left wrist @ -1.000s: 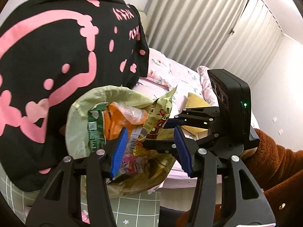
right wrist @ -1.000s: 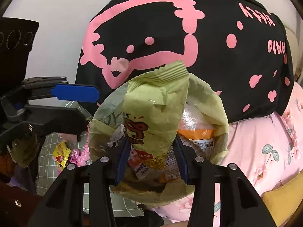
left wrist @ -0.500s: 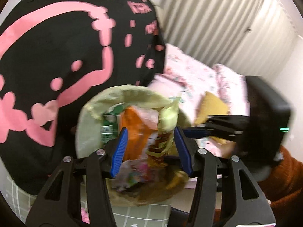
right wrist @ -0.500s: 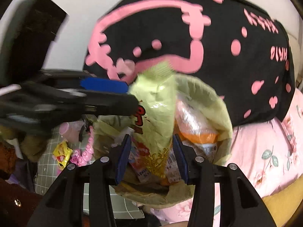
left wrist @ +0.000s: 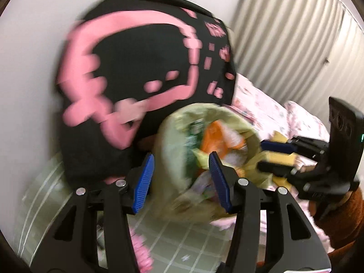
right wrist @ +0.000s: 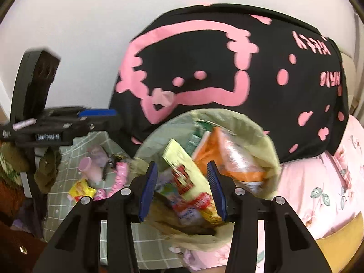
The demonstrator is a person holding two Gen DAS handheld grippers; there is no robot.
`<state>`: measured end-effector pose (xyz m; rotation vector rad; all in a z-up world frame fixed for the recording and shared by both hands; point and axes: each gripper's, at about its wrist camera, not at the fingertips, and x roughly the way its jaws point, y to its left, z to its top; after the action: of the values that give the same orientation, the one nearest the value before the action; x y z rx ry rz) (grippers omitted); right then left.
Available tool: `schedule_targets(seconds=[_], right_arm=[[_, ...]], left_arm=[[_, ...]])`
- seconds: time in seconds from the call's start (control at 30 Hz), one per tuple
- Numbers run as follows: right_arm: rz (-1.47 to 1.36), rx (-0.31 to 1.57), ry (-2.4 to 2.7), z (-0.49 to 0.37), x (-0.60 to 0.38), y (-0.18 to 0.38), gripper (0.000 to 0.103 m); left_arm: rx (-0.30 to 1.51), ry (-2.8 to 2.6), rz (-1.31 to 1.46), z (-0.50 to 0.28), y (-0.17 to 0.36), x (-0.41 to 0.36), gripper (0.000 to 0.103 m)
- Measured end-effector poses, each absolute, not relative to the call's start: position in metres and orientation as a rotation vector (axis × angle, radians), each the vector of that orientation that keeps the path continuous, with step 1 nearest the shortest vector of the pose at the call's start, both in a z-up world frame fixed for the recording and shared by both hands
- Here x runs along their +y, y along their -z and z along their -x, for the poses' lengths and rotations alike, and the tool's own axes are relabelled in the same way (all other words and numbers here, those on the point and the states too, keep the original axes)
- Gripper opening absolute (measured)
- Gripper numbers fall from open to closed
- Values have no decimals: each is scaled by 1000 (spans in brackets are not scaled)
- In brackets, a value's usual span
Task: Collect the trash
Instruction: 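Move the right gripper to the yellow nabati wafer and grasp it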
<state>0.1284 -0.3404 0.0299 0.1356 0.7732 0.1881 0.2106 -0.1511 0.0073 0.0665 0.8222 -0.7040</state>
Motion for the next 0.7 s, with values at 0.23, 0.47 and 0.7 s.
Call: schedule_targets(seconds=[0.23, 0.47, 0.7], right_arm=[[-98, 806, -344, -133, -273, -18, 43], [-78, 901, -449, -139, -204, 20, 43], [-28, 1023, -469, -139, -159, 70, 41]], left_arm=[[902, 438, 25, -178, 40, -27, 48], [1002, 292, 122, -155, 91, 41, 48], [1031, 249, 162, -142, 113, 66, 48]])
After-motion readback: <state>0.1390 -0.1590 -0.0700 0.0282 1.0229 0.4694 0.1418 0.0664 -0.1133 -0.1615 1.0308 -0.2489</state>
